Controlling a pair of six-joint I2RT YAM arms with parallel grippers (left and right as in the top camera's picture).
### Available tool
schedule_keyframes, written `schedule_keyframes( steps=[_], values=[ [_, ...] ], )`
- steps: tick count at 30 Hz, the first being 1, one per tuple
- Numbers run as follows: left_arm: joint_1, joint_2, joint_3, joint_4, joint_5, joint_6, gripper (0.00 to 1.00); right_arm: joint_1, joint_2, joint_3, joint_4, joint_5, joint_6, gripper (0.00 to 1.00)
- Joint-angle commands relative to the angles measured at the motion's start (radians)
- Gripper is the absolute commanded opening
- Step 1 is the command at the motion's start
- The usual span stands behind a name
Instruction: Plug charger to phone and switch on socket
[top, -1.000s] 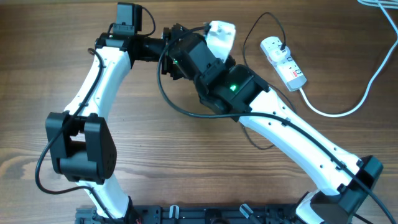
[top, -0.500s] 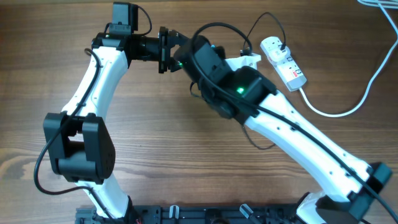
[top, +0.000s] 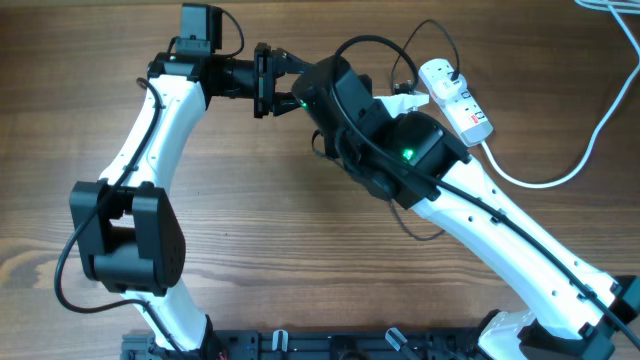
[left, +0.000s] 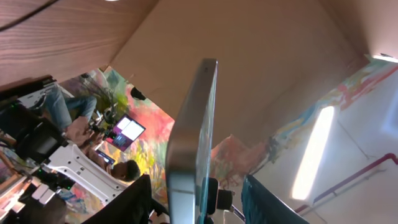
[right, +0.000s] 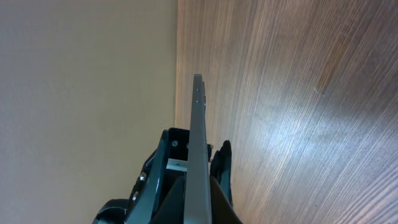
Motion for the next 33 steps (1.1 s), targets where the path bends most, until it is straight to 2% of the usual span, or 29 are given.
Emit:
schedule_keyframes(
  steps=[1, 17, 18, 24, 26, 27, 30, 31, 33],
  values=[
    [0.0, -0.029, 0.005, 0.0, 0.039, -0.003, 0.47, -0.002, 0.008, 0.024, 0.01, 0.005, 0.015, 0.05],
    [-0.006, -0.029, 0.005, 0.001, 0.008, 0.002, 0.46, -0.002, 0.05, 0.017, 0.032, 0.047, 0.011, 0.05],
    [-0.006, -0.029, 0.005, 0.001, 0.004, 0.002, 0.45, -0.002, 0.05, 0.017, 0.03, 0.046, 0.011, 0.05],
    [-0.006, -0.029, 0.005, 0.001, -0.008, 0.001, 0.24, 0.0, 0.051, 0.017, 0.024, 0.015, 0.011, 0.04],
    [-0.006, -0.029, 0.005, 0.001, -0.008, 0.001, 0.16, 0.0, 0.051, 0.018, 0.025, -0.011, 0.011, 0.12],
    [-0.006, -0.029, 0.005, 0.001, -0.011, 0.001, 0.07, 0.0, 0.051, 0.017, 0.026, -0.023, 0.011, 0.15],
    [-0.006, -0.029, 0.005, 0.001, -0.022, 0.002, 0.04, 0.0, 0.051, 0.017, 0.02, -0.026, 0.008, 0.17],
    [-0.006, -0.029, 0.005, 0.001, -0.031, 0.002, 0.04, 0.0, 0.051, 0.018, 0.021, -0.025, -0.008, 0.21],
    [-0.004, -0.029, 0.005, 0.024, -0.07, 0.002, 0.04, 0.0, 0.036, 0.018, 0.021, 0.01, -0.09, 0.46]
  ],
)
